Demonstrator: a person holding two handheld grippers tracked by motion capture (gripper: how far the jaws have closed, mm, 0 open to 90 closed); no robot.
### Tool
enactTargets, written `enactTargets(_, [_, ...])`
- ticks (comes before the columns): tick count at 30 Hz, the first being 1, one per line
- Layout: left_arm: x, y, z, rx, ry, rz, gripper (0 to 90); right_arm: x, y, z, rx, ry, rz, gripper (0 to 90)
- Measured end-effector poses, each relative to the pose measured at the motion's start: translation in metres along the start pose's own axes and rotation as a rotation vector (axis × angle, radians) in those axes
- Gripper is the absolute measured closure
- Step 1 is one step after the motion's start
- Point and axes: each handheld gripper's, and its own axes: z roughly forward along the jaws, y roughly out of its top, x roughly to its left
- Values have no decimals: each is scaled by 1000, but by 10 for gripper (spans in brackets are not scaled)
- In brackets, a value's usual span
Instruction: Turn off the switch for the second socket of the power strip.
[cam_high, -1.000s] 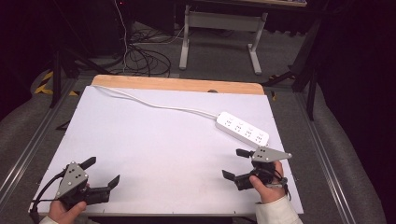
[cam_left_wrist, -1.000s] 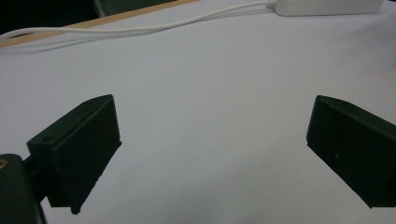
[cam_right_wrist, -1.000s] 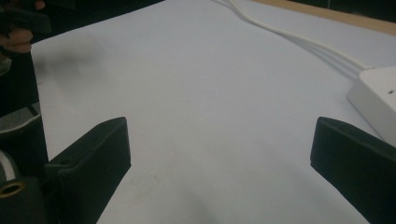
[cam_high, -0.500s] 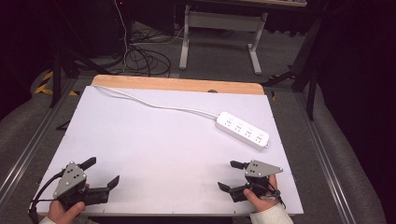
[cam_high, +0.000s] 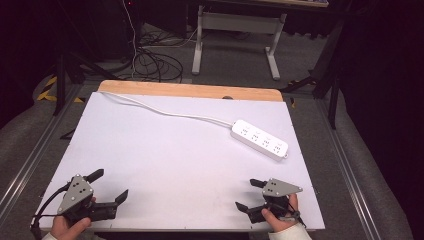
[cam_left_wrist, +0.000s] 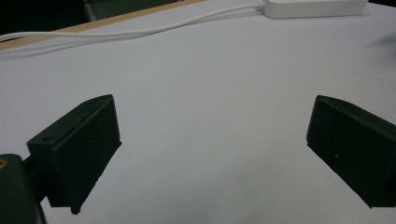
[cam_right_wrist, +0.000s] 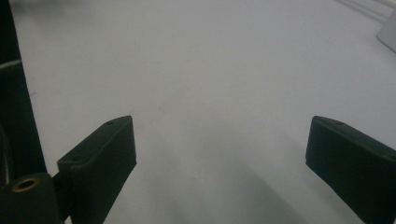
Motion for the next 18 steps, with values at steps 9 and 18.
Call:
enactTargets(9, [8,-2,1,-17,-12,-53,36,-7,3,-6,-43,-54,-14,91])
enactTargets(18, [3,-1,1,-6,1,2,35,-5,-1,-9,-27,-59,-14,54])
